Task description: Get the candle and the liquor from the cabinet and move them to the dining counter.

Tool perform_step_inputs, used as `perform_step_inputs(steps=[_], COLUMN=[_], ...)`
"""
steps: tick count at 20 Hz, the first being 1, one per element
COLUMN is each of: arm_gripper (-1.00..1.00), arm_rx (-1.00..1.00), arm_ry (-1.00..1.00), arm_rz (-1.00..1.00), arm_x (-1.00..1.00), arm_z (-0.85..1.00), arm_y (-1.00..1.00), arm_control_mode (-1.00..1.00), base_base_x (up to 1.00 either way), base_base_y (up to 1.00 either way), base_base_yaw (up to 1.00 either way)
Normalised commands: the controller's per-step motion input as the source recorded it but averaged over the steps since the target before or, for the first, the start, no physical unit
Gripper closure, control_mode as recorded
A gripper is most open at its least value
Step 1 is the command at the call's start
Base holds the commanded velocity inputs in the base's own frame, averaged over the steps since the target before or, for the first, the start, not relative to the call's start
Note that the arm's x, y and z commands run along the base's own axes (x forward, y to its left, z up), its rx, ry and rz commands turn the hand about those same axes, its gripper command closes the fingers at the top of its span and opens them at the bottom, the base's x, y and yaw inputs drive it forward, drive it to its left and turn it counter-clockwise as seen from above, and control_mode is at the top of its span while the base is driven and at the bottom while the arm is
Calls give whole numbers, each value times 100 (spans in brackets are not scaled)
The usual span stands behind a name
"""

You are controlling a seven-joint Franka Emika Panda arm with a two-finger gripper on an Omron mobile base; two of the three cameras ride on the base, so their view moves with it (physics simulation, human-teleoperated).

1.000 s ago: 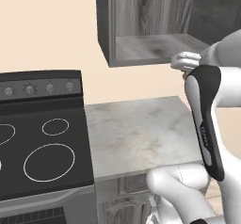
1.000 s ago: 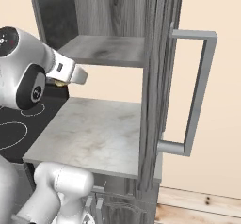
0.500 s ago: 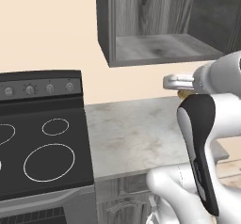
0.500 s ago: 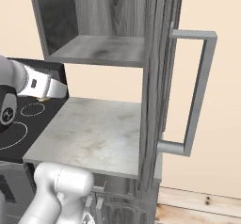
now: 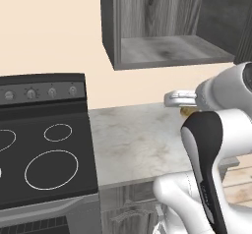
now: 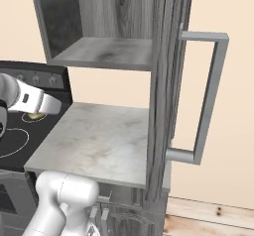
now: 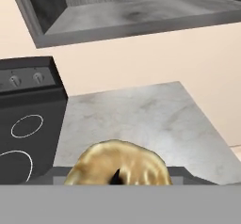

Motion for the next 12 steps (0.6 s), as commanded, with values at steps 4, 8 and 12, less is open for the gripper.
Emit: perform_step_inputs(steps=[4,8,12], arm_gripper=[100,100,100], arm_rx=[1,0,0], arm_ry=[21,6,0], arm_rz=[4,-1,0], arm_x=[-5,-3,0], arm_z=[-14,-6,0], arm_y=[9,3,0], arm_control_mode=[-100,-100,-100], base_base_x=[0,0,0], base_base_y=[0,0,0], base_base_yaw=[0,0,0])
